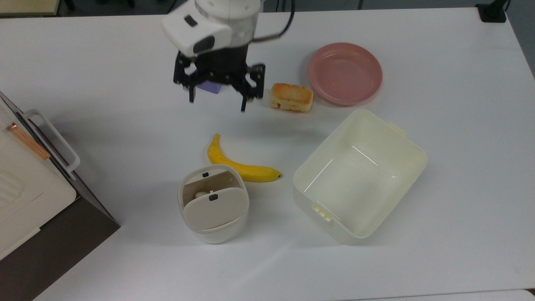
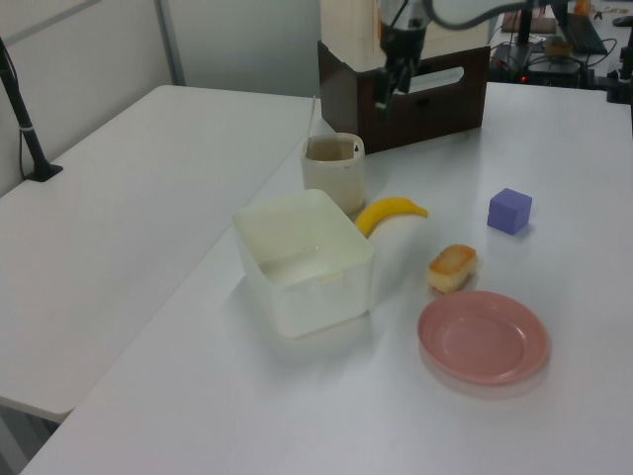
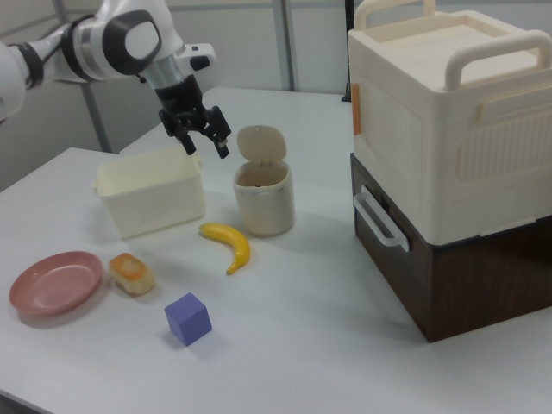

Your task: Grab it up and put it in the trash

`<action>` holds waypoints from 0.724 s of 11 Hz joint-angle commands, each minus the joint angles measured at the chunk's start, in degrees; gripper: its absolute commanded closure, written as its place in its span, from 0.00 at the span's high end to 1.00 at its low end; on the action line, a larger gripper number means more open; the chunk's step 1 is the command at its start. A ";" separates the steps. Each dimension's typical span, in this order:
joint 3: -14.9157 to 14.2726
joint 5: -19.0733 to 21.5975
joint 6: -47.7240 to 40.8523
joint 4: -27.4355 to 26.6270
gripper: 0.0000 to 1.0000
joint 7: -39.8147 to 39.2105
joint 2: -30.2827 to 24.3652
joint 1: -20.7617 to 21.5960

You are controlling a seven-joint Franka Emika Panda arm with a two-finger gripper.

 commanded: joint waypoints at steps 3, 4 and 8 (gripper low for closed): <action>-2.50 1.31 -11.63 -7.96 1.00 -4.18 -13.38 0.69; -2.50 1.31 -11.82 -9.28 1.00 -3.92 -14.97 0.78; -2.50 0.70 -11.56 -13.94 1.00 -4.61 -18.58 1.83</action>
